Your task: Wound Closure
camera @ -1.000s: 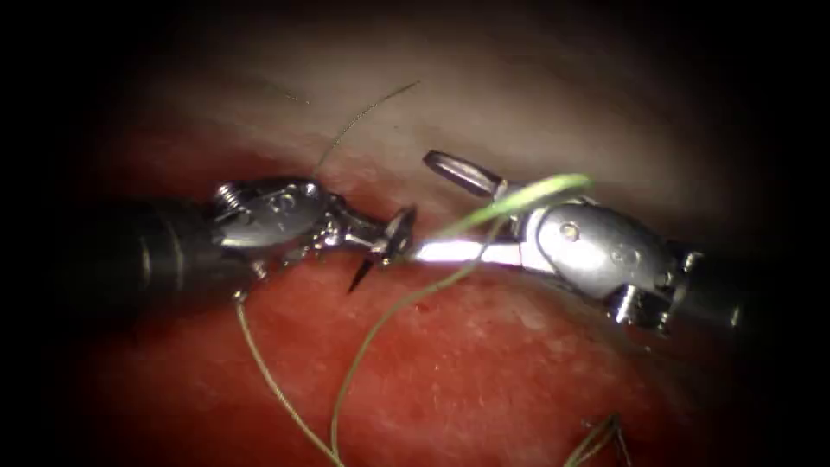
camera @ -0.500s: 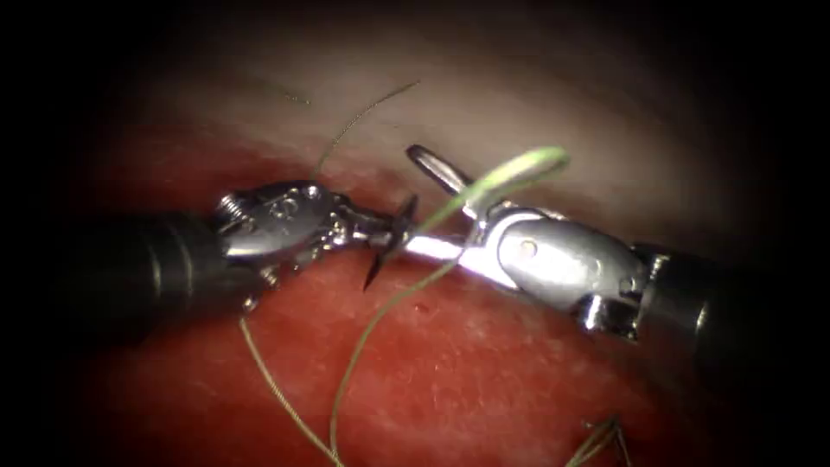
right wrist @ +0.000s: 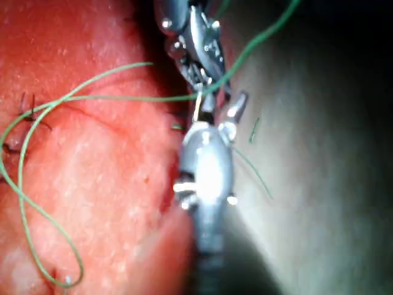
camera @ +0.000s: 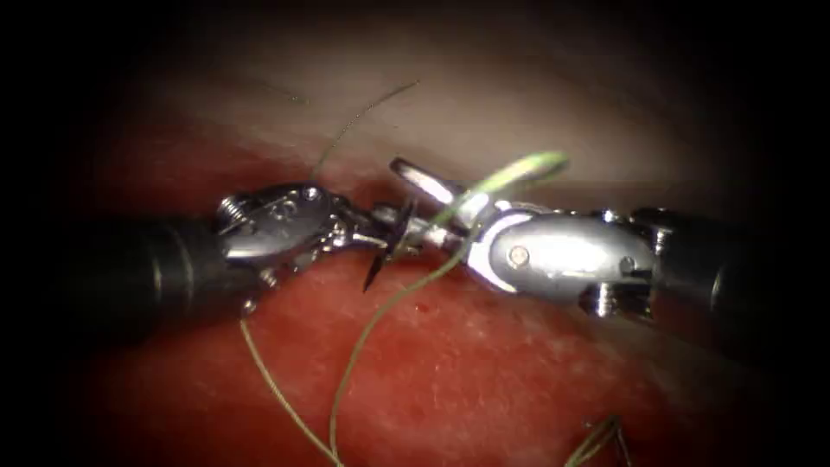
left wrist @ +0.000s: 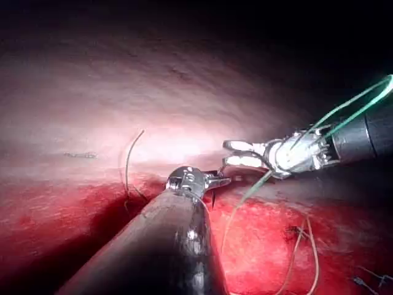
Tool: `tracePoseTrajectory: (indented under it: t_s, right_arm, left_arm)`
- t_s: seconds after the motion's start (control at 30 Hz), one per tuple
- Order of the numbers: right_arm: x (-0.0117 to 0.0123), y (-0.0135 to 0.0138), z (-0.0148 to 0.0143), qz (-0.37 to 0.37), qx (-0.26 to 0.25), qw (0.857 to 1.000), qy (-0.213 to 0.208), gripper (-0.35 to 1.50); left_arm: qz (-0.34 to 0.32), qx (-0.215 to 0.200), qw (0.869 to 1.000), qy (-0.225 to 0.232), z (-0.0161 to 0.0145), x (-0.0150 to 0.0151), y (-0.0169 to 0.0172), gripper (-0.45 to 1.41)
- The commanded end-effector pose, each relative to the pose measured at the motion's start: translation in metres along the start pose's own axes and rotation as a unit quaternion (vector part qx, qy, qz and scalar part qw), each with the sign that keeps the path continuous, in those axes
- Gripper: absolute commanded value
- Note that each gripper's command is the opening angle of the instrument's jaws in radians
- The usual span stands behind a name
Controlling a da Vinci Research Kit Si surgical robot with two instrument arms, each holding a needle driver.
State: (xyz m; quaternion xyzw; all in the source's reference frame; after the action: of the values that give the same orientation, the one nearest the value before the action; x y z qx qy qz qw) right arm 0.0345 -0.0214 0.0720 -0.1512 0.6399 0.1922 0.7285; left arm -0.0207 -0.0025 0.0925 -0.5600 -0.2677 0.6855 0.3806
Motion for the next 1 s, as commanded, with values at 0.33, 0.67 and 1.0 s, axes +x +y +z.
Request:
tracePoseTrajectory:
  t_s: [0.33,0.67,1.0]
  right_arm:
    - [-0.0001,0.0004,-0.0001,0.027,0.015,1.0,0.002,-0.35]
    - [-0.0009,0.0015,-0.0003,0.033,0.022,0.999,-0.008,-0.35]
    - [-0.0051,0.0054,0.0003,0.116,0.045,0.992,-0.027,-0.35]
  left_arm:
    - [0.01,0.014,1.0,0.0,0.0004,-0.0001,-0.0004,-0.45]
    - [0.092,0.062,0.994,-0.004,-0.001,0.0016,-0.0014,1.06]
    - [0.108,0.049,0.992,-0.05,-0.0034,0.0003,-0.003,0.99]
